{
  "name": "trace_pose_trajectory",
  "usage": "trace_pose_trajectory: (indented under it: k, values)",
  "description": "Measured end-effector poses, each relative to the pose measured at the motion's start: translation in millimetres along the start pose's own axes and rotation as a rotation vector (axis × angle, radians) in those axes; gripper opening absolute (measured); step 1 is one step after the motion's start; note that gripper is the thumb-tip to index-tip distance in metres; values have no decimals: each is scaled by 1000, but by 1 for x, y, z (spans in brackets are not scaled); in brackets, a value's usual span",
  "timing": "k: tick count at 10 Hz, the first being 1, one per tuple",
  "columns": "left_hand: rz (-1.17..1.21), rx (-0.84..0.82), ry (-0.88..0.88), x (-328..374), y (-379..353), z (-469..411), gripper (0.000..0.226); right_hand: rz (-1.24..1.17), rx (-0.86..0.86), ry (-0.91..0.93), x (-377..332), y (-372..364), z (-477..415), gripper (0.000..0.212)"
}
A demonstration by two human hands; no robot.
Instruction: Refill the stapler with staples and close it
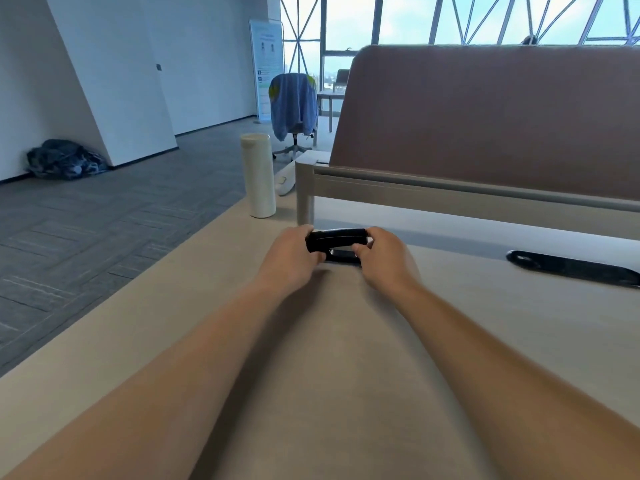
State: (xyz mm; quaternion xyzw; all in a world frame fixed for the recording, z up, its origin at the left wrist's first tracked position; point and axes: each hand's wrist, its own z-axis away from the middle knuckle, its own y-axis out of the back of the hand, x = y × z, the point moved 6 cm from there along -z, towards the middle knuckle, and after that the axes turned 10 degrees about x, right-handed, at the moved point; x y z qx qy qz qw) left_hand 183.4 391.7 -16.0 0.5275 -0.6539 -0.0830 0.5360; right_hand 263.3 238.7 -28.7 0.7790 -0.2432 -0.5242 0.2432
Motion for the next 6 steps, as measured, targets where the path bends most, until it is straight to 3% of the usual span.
trace_pose_trajectory:
  k: [3, 5, 6]
  values:
    - [-45, -1, -18, -2, -13, -12, 34, 17, 28, -9, 6, -6, -7, 25]
    - [-91, 9, 6, 3, -6, 1, 59, 25, 1, -44, 4, 4, 0, 42]
    - [-54, 22, -14, 17, 6, 16, 50, 46, 2, -36, -1, 19, 12, 45]
